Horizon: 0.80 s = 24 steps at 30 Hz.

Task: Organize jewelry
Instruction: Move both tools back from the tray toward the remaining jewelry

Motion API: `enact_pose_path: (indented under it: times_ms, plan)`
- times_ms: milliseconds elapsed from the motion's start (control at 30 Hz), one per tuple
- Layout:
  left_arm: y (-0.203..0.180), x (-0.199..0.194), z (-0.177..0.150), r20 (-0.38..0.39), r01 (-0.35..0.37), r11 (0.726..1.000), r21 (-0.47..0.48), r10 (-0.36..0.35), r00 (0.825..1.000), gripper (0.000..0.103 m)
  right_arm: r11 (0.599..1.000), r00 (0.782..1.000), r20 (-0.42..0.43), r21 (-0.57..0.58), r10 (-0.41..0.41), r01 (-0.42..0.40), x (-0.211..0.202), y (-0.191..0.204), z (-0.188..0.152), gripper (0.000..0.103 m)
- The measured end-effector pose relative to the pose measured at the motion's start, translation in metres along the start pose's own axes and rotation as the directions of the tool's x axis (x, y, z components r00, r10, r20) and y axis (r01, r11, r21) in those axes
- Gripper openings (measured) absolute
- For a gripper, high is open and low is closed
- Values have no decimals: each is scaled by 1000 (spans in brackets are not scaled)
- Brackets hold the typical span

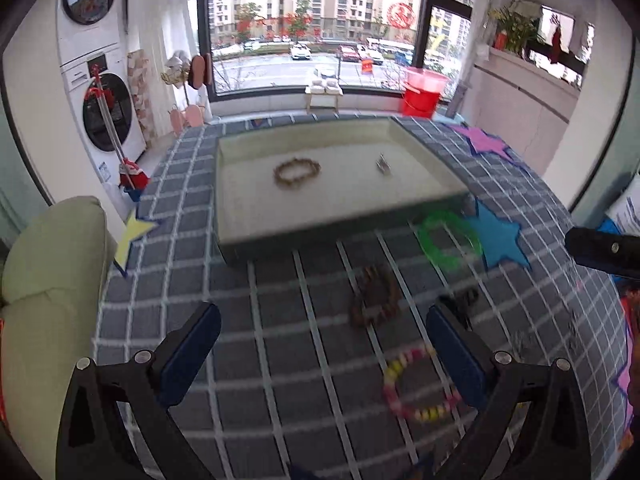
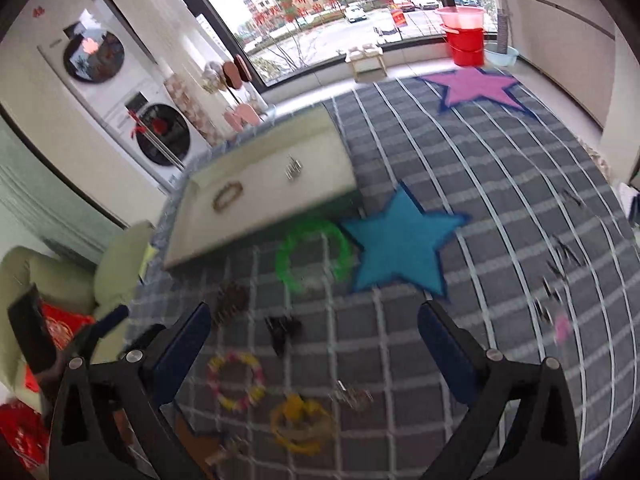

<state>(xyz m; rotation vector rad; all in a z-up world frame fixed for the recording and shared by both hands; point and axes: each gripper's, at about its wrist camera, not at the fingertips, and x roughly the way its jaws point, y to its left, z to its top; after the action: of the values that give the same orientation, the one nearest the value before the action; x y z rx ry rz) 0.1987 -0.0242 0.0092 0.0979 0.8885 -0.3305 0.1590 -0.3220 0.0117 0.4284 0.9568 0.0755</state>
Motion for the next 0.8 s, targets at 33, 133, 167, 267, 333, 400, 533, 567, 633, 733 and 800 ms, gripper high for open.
enact_pose_path:
  times_ms: [33,133,167,267,333,400,533,567,633,733,800]
  plan:
    - [-2,0,-3,-5,1,1000,3,-1,1000,103,1000,1000,-9,1,-12,12,-1,-3,-8,103]
    - [-10,1,-18,-33,-2,1000,15,3,999,103,998,998,-37,1,-59,59,-1,-15,-27,103]
    - [-13,2,-24,-51,-7,1000,13,8,999,103,997,996,-43,-5,-77,77,-2,-18,-32,103]
    - [-18,6,-32,-75,-10,1000,1,10,997,103,991,990,-54,-35,-129,128,0,-23,-45,103]
    - [-20,7,-37,-87,-14,1000,-2,14,996,103,990,989,-66,-53,-133,130,0,-23,-54,103]
    - [-21,9,-40,-95,-14,1000,0,14,995,103,989,989,-73,-81,-126,120,0,-18,-63,103]
    - [-22,14,-39,-102,-25,1000,14,26,994,103,985,992,-66,-144,-106,96,2,0,-79,102]
    - [-22,16,-39,-105,-23,1000,17,25,994,103,984,994,-66,-158,-93,81,3,5,-82,102]
    - [-21,19,-38,-104,-20,1000,20,21,994,103,980,995,-67,-188,-81,67,6,15,-88,97]
    - [-23,23,-38,-104,-9,1000,27,12,994,103,969,995,-67,-241,-75,57,9,28,-96,84]
    - [-24,25,-38,-105,-7,999,36,10,994,103,963,995,-74,-265,-67,45,12,35,-100,72]
